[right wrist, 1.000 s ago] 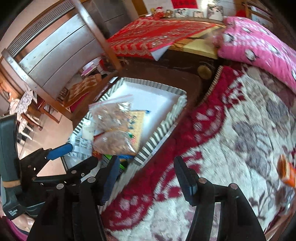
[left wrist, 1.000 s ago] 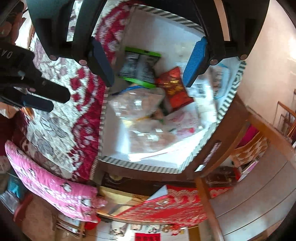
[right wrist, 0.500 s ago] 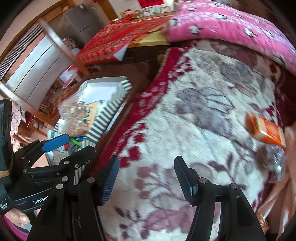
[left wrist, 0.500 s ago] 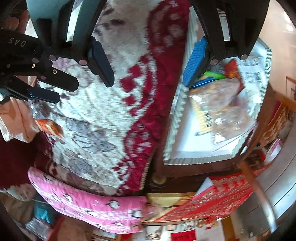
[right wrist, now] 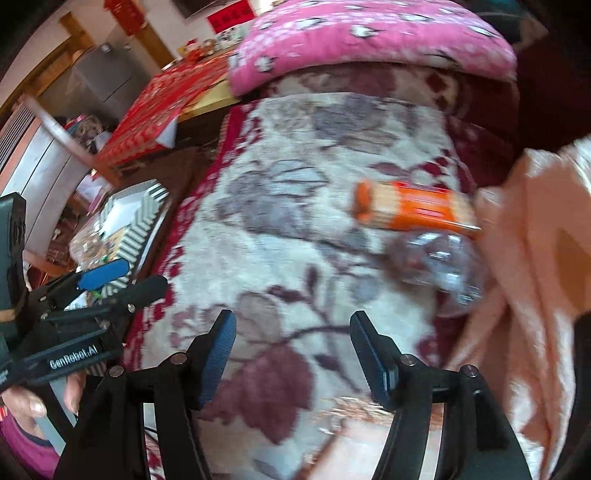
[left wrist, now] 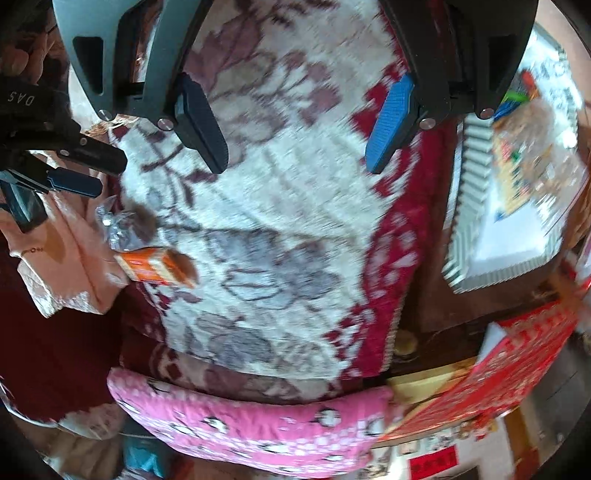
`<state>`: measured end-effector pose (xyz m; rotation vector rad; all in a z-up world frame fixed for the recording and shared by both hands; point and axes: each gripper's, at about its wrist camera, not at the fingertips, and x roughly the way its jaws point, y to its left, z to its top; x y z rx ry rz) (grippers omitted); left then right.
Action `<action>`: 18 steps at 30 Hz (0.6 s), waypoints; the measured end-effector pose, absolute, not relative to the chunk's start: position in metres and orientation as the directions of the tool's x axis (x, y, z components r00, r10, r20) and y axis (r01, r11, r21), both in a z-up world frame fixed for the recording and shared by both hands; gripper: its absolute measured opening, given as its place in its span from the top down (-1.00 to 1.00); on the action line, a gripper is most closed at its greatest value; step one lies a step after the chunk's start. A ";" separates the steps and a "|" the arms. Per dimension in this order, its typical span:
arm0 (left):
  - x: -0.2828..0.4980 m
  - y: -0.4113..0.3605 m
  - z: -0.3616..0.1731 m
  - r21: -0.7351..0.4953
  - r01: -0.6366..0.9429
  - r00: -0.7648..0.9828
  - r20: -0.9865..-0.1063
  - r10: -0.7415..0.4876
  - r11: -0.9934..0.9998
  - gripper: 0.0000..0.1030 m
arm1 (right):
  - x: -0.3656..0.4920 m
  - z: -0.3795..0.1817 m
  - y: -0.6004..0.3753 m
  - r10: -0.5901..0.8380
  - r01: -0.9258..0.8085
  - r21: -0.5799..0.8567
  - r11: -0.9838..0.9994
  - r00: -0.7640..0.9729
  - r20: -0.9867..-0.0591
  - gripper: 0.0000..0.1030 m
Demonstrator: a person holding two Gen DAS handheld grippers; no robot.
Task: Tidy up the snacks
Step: 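Move both tools back over the snacks on the quilt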
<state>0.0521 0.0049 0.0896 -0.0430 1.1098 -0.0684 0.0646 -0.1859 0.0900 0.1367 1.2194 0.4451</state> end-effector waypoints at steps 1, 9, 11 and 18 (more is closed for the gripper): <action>0.056 0.001 0.089 -0.076 0.047 0.441 -0.893 -0.089 0.996 -0.47 | 0.066 0.089 -0.195 0.394 -0.239 0.334 0.912 0.276 -0.877 -0.33; 0.098 -0.041 0.075 -0.136 0.126 0.383 -0.907 -0.175 0.983 -0.47 | 0.079 0.080 -0.238 0.359 -0.162 0.324 0.932 0.292 -0.886 -0.36; 0.105 -0.048 0.072 -0.146 0.129 0.374 -0.909 -0.184 0.981 -0.47 | 0.084 0.075 -0.242 0.352 -0.152 0.320 0.935 0.296 -0.888 -0.37; 0.118 -0.053 0.068 -0.149 0.129 0.365 -0.912 -0.187 0.980 -0.48 | 0.118 0.061 -0.242 0.266 -0.217 0.205 0.954 0.306 -0.914 -0.50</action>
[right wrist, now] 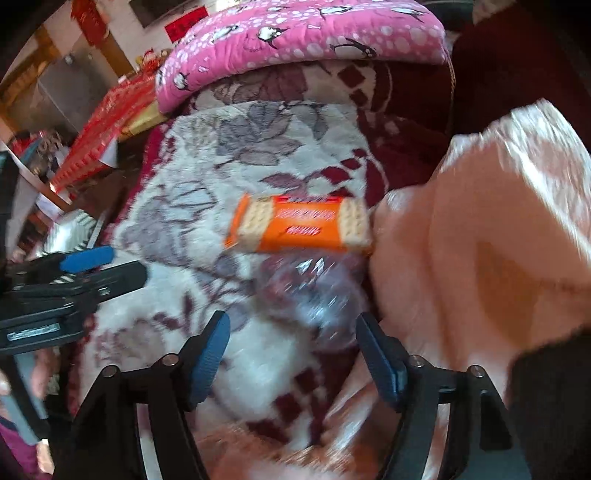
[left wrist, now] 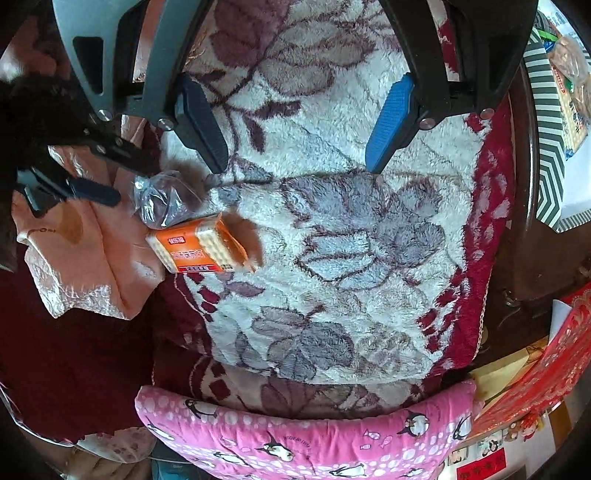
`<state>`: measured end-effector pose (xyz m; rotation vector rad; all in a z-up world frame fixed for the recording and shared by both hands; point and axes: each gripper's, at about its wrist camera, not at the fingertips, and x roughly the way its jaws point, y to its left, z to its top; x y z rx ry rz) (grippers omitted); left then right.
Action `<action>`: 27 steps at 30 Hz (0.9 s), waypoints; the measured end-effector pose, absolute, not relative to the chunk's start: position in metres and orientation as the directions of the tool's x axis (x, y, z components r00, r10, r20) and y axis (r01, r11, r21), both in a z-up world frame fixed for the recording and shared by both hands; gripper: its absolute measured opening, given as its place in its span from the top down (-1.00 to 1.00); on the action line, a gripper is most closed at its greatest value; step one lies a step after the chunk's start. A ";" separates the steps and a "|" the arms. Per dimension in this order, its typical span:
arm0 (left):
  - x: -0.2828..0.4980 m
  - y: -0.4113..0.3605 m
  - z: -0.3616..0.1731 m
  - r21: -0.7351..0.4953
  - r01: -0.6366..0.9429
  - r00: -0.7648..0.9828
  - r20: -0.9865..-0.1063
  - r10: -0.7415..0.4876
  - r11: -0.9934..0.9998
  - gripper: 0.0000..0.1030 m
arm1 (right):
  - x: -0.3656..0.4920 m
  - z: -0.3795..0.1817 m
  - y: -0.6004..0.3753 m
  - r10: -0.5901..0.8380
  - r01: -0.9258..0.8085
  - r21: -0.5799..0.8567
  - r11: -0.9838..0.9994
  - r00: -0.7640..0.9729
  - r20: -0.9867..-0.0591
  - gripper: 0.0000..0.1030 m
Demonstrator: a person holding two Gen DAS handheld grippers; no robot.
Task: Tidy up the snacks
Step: 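Move both tools back over the snacks on the quilt, then grasp the orange cracker pack with the left gripper while the right grasps the red dates bag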
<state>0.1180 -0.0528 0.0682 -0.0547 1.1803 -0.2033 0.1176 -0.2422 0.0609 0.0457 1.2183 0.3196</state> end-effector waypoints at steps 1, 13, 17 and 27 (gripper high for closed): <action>0.120 -0.052 0.067 -0.146 0.129 0.363 -0.913 -0.184 0.981 -0.48 | 0.122 0.057 -0.242 0.262 -0.223 0.199 0.954 0.299 -0.918 -0.52; 0.149 -0.073 0.062 -0.119 0.239 0.353 -0.914 -0.200 0.964 -0.49 | 0.134 0.030 -0.243 0.337 -0.233 0.282 0.931 0.243 -0.910 0.07; 0.172 -0.092 0.060 -0.104 0.345 0.345 -0.910 -0.229 0.933 -0.55 | 0.105 0.045 -0.241 0.341 -0.235 0.285 0.929 0.249 -0.907 0.13; 0.195 -0.164 0.037 -0.007 0.704 0.247 -0.935 -0.254 0.711 -0.57 | 0.080 0.018 -0.250 0.344 -0.169 0.318 0.933 0.160 -0.925 0.08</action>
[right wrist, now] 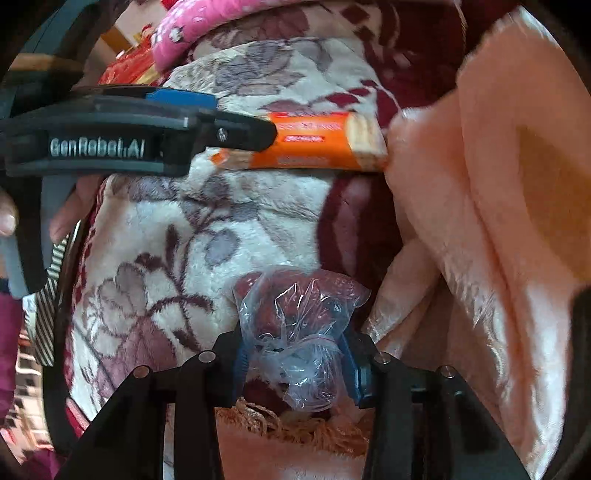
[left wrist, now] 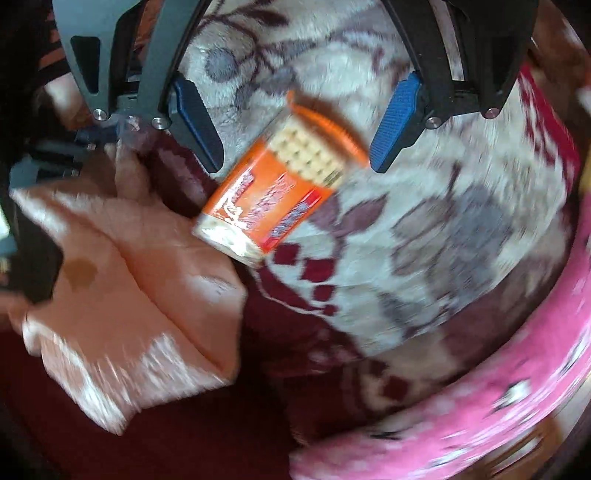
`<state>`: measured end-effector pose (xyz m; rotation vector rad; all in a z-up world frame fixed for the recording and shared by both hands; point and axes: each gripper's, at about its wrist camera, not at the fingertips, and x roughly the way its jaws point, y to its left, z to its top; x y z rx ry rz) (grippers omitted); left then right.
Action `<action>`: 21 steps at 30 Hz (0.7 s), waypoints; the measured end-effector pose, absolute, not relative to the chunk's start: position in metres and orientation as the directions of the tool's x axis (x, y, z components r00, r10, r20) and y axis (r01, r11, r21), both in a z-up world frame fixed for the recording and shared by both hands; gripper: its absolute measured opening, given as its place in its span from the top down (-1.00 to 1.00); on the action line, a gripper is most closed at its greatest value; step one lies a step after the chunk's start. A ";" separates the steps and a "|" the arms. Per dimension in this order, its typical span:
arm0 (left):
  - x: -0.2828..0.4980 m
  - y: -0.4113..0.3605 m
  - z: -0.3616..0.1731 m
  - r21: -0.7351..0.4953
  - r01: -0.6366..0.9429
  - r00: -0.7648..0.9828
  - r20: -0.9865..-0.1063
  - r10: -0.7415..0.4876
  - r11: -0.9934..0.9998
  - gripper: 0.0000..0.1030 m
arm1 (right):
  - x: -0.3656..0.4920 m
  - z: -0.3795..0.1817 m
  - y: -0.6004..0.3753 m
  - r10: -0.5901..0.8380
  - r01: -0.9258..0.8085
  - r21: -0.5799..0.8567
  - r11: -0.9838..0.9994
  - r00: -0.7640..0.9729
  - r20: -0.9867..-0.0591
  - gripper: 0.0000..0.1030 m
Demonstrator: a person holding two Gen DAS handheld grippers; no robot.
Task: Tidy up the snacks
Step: 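Grasp the orange cracker pack with the left gripper while the right grasps the red dates bag, then carry the orange cracker pack and red dates bag over the tray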
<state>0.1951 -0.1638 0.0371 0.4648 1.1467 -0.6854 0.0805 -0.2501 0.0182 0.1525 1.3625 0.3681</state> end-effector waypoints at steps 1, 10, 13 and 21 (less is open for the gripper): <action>0.197 -0.169 0.034 0.003 0.724 0.241 -0.938 -0.248 0.690 -0.57 | 0.080 0.018 -0.251 0.346 -0.169 0.320 0.932 0.159 -0.925 0.07; 0.213 -0.200 0.004 -0.004 0.789 0.162 -0.963 -0.215 0.614 -0.57 | 0.085 0.008 -0.255 0.368 -0.160 0.345 0.925 0.148 -0.918 0.03; 0.211 -0.199 0.005 0.004 0.766 0.195 -0.955 -0.225 0.643 -0.26 | 0.084 0.008 -0.258 0.374 -0.160 0.350 0.923 0.159 -0.914 0.03; 0.189 -0.158 0.022 -0.016 0.634 0.267 -0.934 -0.239 0.773 0.02 | 0.081 0.020 -0.251 0.355 -0.191 0.320 0.928 0.189 -0.915 0.12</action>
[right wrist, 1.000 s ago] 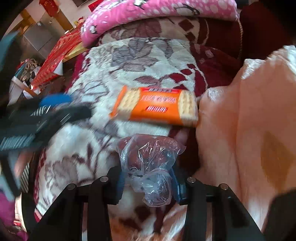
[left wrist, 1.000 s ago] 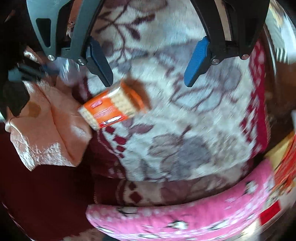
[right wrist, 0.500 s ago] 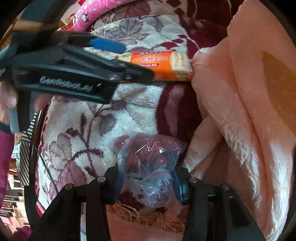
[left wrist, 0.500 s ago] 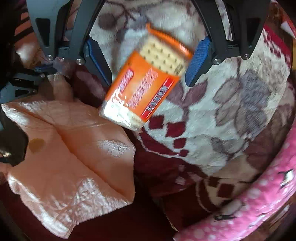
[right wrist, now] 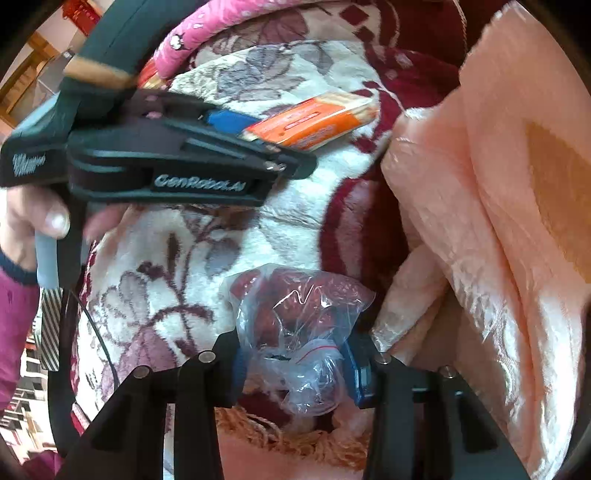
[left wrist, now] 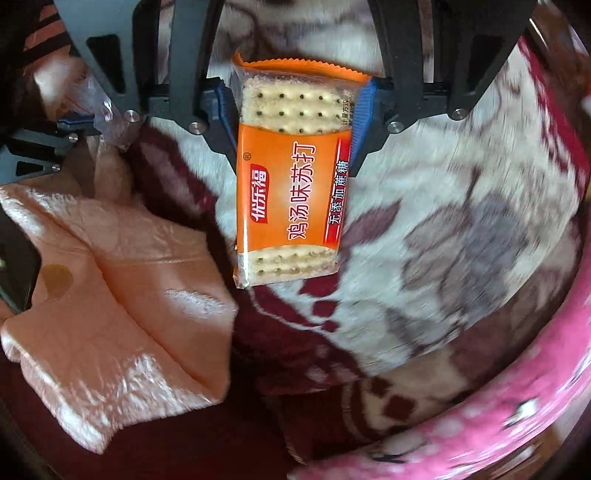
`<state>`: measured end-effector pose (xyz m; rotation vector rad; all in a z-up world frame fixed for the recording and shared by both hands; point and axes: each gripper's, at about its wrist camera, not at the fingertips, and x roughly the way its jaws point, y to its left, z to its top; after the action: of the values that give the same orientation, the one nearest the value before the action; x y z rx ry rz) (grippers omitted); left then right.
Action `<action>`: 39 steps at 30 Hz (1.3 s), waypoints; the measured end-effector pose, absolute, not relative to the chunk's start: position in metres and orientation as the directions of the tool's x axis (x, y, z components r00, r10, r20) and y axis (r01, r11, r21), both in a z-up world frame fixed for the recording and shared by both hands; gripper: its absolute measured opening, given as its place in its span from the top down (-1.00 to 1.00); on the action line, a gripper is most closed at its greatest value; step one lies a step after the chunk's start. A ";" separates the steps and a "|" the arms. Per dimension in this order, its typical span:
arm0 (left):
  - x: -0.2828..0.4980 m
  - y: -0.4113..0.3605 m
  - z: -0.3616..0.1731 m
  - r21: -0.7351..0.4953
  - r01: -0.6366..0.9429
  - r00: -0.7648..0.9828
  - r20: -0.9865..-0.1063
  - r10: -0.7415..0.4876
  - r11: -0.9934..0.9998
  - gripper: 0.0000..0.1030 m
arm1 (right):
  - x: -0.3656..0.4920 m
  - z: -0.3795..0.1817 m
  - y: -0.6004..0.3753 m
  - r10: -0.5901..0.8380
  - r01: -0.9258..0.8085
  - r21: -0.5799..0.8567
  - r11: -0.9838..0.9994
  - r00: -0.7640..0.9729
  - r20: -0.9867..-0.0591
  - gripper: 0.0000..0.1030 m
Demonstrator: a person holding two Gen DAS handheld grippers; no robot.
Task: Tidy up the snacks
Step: 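Carry the orange cracker pack and red dates bag over the tray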
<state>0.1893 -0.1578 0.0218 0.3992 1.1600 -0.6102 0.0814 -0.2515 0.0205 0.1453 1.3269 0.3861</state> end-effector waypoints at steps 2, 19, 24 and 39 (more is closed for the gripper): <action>0.179 -0.145 0.030 -0.017 0.587 0.295 -0.927 -0.234 0.809 0.02 | 0.079 0.024 -0.249 0.354 -0.199 0.317 0.927 0.192 -0.915 0.12; 0.052 -0.025 0.087 0.052 0.177 0.472 -0.881 -0.038 0.983 0.02 | 0.054 0.054 -0.184 0.414 -0.300 0.344 0.890 0.216 -0.884 0.13; 0.025 0.006 0.095 0.057 0.083 0.492 -0.871 0.009 0.995 0.02 | 0.048 0.062 -0.153 0.432 -0.353 0.346 0.869 0.201 -0.879 0.13; -0.029 0.086 0.112 0.044 -0.131 0.519 -0.848 0.106 0.990 0.02 | 0.027 0.083 -0.074 0.465 -0.504 0.336 0.795 0.151 -0.872 0.13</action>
<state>-0.0292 0.0858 0.1120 -0.0271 1.0153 0.1424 0.0274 -0.0740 0.0832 -0.0378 1.2368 0.6958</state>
